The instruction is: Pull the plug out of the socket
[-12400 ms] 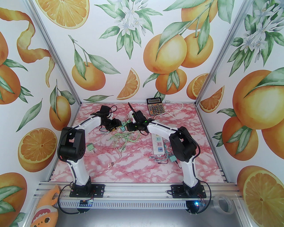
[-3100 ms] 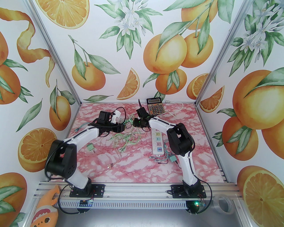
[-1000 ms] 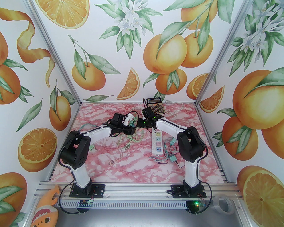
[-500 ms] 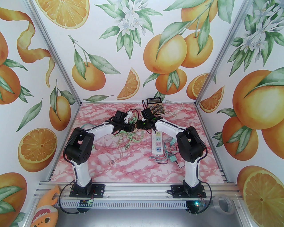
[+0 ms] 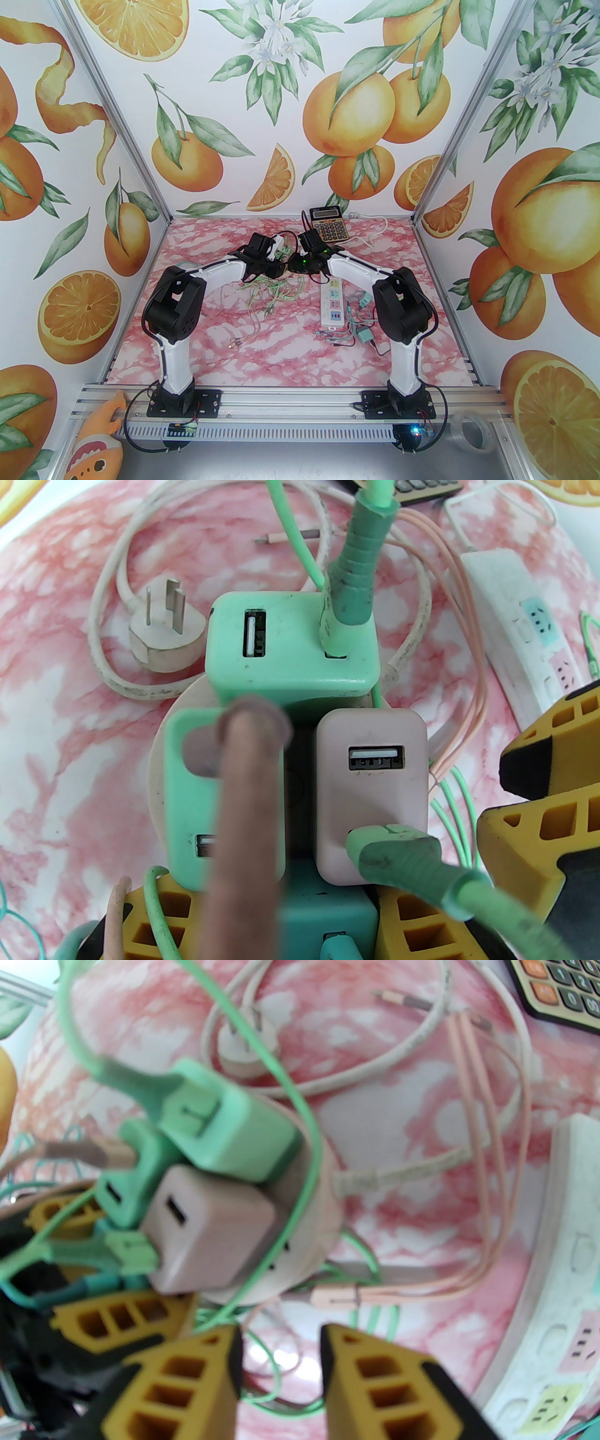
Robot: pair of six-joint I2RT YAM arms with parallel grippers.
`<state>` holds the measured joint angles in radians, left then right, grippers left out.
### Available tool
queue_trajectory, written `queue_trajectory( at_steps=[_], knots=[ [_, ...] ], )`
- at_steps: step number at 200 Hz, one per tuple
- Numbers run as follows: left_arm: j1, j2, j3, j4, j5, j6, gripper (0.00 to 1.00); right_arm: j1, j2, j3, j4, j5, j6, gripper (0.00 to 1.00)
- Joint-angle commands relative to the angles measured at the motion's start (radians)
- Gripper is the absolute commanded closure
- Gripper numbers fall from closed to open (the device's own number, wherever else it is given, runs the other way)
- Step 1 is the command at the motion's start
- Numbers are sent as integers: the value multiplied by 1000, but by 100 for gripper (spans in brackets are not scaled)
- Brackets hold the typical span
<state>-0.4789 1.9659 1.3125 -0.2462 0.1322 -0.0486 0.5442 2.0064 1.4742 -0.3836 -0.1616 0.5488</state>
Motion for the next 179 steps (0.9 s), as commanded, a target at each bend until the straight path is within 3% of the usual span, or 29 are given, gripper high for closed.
queue_trajectory(
  at_steps=[1,38,109,156,179],
  knots=[
    [-7,-43,-15,-20,31,24,67,-11,-3,27,73,-61,44,62],
    [-7,-68,-44,-51,35,46,67,-26,23,42,133,-121,98,61],
    [-13,-87,-41,-78,26,57,67,-33,133,116,75,-176,126,63],
    [-15,-75,-14,-102,19,47,67,-22,127,86,-21,-115,58,68],
    [-7,-81,-1,-95,84,12,68,-15,139,87,-83,-68,15,68]
  ],
)
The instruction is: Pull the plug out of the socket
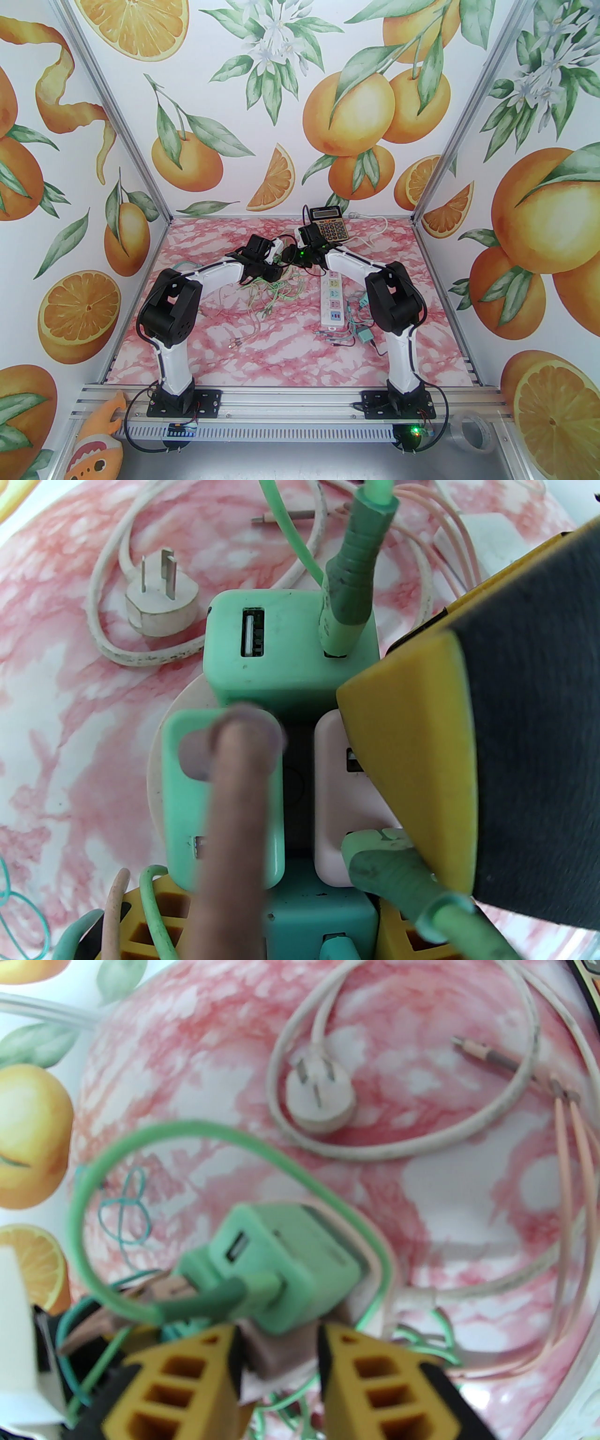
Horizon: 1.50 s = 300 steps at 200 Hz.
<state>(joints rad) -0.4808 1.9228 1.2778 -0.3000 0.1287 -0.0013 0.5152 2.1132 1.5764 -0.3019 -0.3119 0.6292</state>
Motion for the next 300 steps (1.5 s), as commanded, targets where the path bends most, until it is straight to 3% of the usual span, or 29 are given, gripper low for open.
queue_trajectory(
  at_steps=[1,43,93,120,210,246,274,300],
  knots=[
    [-4,-38,34,-41,93,-38,68,14,33,-17,-166,83,-66,68],
    [27,-42,50,-16,229,-118,69,23,39,-33,-194,124,-89,68],
    [-84,-50,71,-102,-81,21,72,34,65,-7,-232,149,-101,68],
    [-97,-45,69,-103,-99,32,73,42,74,6,-251,167,-116,68],
    [76,-64,55,1,256,-211,73,64,87,5,-271,178,-146,69],
    [55,-55,87,-47,224,-158,74,65,94,3,-278,177,-154,69],
    [-14,-49,124,-128,49,-49,74,66,98,-2,-280,174,-155,69],
    [-40,-48,114,-133,-13,-20,74,68,103,2,-286,168,-157,69]
  ],
)
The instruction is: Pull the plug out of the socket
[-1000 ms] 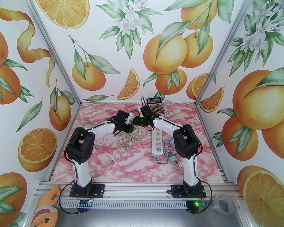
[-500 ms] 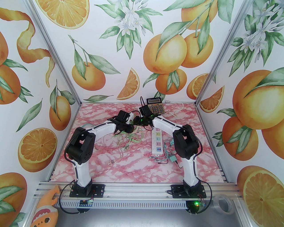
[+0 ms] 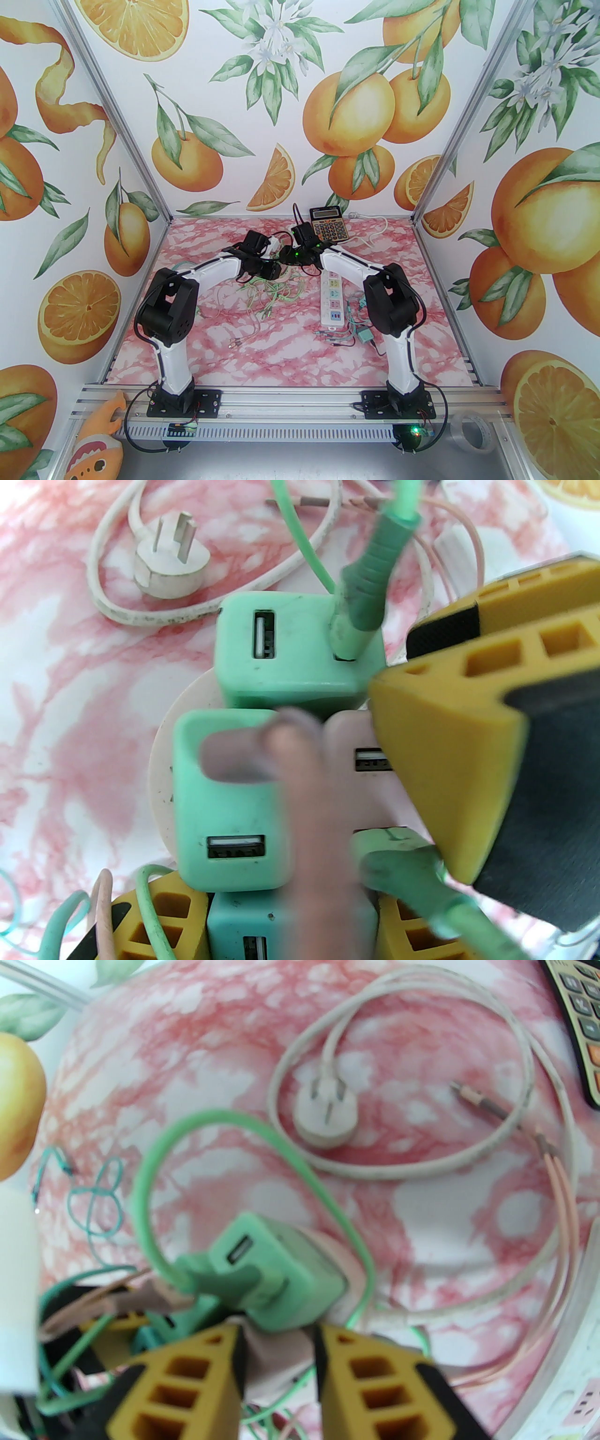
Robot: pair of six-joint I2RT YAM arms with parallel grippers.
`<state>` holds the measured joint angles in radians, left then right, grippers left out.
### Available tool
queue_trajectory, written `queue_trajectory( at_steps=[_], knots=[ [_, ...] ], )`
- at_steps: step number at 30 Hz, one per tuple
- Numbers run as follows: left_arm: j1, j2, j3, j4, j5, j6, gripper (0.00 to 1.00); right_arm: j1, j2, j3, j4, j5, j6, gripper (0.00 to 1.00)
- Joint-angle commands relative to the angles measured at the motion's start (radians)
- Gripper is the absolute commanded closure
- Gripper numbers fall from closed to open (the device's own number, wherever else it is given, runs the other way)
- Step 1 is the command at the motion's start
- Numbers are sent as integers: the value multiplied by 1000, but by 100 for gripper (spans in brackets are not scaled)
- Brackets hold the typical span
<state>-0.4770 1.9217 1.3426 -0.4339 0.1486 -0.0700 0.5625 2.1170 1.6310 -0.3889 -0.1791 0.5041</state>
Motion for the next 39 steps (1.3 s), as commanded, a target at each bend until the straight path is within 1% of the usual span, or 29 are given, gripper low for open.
queue_trajectory(
  at_steps=[1,3,5,11,14,16,19,21,24,26,28,30,36,38,39],
  knots=[
    [-44,-46,48,1,-34,50,74,20,100,-53,-199,35,-32,69],
    [-50,-49,41,7,-47,52,74,22,98,-55,-202,35,-32,69],
    [-43,-52,40,16,-26,37,74,23,97,-57,-201,33,-32,69],
    [48,-55,28,89,184,-106,76,25,91,-72,-197,38,-31,70],
    [76,-69,18,119,239,-144,76,25,85,-82,-192,40,-31,70],
    [78,-69,25,111,249,-138,76,25,83,-86,-189,38,-29,70],
    [66,-65,34,88,226,-109,76,25,84,-82,-191,36,-29,70],
    [44,-64,42,58,170,-66,77,26,82,-81,-190,38,-31,70],
    [-18,-66,53,9,37,25,77,28,82,-79,-191,39,-30,70],
    [-51,-68,46,7,-21,64,78,30,86,-76,-193,39,-29,70],
    [-67,-73,29,18,-49,74,78,33,89,-72,-197,38,-29,70],
    [-68,-75,21,23,-50,64,78,35,91,-73,-197,41,-29,70],
    [-36,-82,22,34,14,9,79,39,89,-78,-201,47,-32,70],
    [55,-100,12,91,180,-114,79,39,86,-89,-200,52,-35,70],
    [72,-105,10,104,207,-136,79,39,86,-92,-200,52,-35,70]
  ],
)
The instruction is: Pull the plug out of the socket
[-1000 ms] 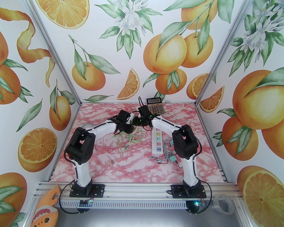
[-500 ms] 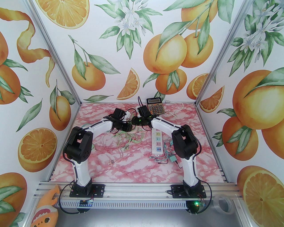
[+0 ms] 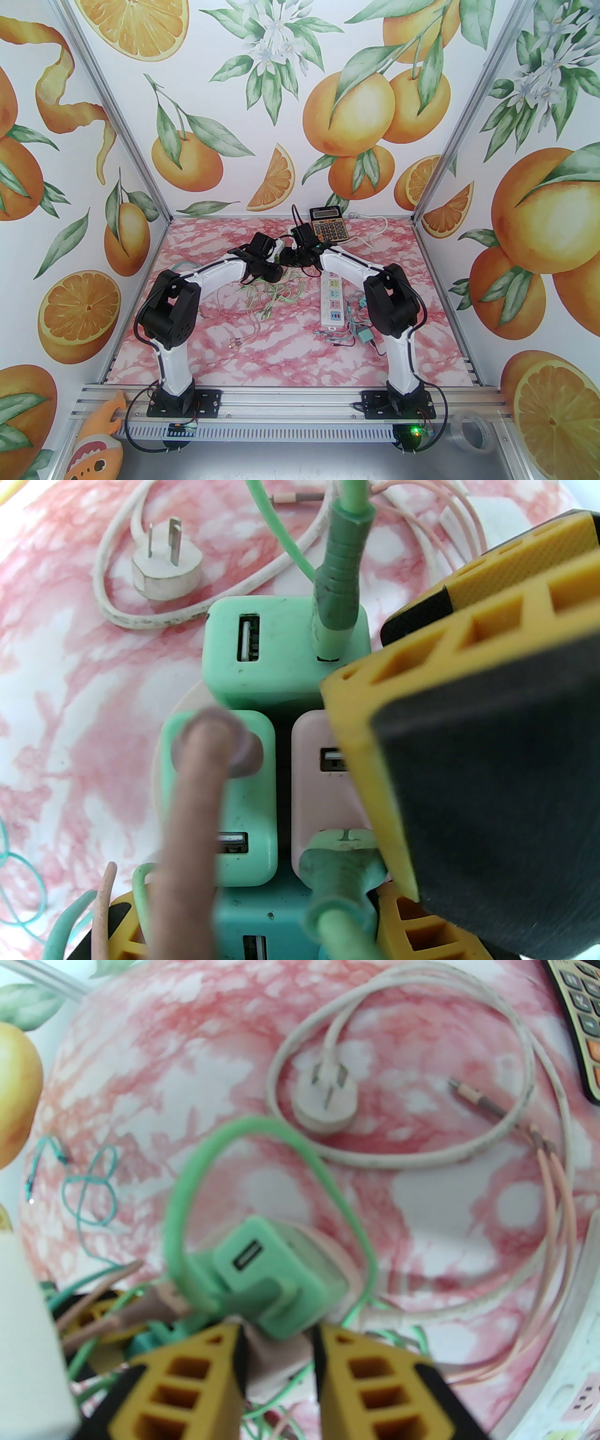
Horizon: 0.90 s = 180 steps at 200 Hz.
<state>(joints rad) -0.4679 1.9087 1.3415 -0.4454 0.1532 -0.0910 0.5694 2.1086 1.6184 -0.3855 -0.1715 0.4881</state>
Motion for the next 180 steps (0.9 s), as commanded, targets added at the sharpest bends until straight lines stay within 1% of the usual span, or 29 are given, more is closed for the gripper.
queue_trajectory(
  at_steps=[1,28,52,67,97,109,141,155,180],
  knots=[
    [80,-96,8,131,231,-139,79,33,94,-81,-202,46,-20,70],
    [124,-99,-1,167,303,-191,79,35,95,-86,-199,46,-19,70],
    [111,-93,15,123,271,-143,79,35,95,-84,-198,47,-19,70],
    [85,-92,30,75,214,-85,79,35,94,-82,-199,47,-20,70],
    [-17,-91,62,-15,-12,74,79,35,98,-75,-202,45,-21,70],
    [-39,-84,64,-28,-48,96,79,36,100,-70,-204,44,-20,70],
    [-48,-82,58,-30,-50,96,80,38,102,-63,-211,49,-24,70],
    [-40,-88,60,-32,-34,80,80,38,100,-63,-212,50,-23,70],
    [21,-94,70,-21,125,6,80,37,100,-63,-214,52,-25,70]
  ],
)
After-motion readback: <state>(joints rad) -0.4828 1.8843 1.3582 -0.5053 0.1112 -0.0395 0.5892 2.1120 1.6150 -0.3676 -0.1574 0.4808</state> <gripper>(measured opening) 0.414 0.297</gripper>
